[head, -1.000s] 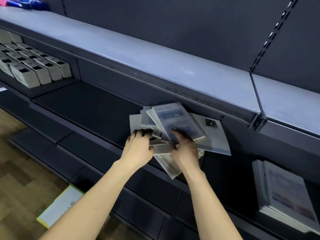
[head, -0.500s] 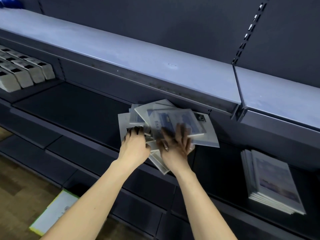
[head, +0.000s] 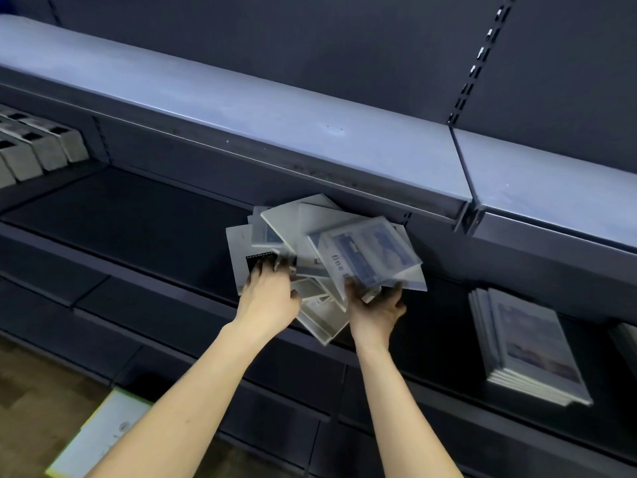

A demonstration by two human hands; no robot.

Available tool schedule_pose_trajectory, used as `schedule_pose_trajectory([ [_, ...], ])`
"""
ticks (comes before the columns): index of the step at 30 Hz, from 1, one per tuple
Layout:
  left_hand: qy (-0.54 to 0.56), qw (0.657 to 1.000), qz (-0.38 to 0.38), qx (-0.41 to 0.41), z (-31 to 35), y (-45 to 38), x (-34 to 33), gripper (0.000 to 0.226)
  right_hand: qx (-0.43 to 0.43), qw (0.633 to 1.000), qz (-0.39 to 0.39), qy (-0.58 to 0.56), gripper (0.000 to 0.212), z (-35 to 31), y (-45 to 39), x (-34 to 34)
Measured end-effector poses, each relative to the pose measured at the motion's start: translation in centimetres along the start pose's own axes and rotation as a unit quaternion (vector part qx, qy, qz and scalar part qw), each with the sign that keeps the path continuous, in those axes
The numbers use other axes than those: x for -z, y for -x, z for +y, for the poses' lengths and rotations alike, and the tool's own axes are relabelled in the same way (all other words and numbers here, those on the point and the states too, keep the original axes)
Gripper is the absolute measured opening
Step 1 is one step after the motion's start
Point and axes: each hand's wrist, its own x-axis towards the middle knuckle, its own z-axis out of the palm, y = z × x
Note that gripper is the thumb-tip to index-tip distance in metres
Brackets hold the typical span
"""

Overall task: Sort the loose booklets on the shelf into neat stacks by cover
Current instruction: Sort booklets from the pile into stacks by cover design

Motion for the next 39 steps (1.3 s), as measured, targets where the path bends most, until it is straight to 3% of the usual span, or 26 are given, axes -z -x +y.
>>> schedule_pose_trajectory([
  [7,0.015,0.999,0.006,-0.032,-0.6,0.5,0.8,0.058,-0.022,0.993,-0.026,-0.11,0.075,-0.4,0.6,0.8],
  [11,0.02,0.999,0.003,-0.048,-1.4,1.0,1.3,0.055,-0.047,0.992,-0.012,-0.115,0.037,0.1,1.2,1.4],
  [16,0.009,0.997,-0.016,-0.08,-1.6,1.6,1.0,0.056,-0.109,0.973,0.028,-0.2,0.02,0.1,2.7,3.9],
  [22,0.032,0.99,-0.047,-0.129,-0.3,2.4,-0.9,0.053,-0.057,0.994,0.021,-0.095,0.024,1.3,5.1,6.5],
  [25,0.008,0.992,-0.046,-0.121,0.7,2.8,-1.5,0.057,-0.045,0.992,0.039,-0.111,0.026,2.2,5.6,8.7],
  [29,-0.02,0.99,0.029,-0.137,2.9,3.5,-2.0,0.066,-0.057,0.983,0.075,-0.156,0.046,3.3,5.9,11.3],
  [39,-0.026,0.972,-0.036,-0.23,11.5,5.9,-6.5,0.067,-0.069,0.971,0.12,-0.193,0.041,6.1,5.1,19.9],
])
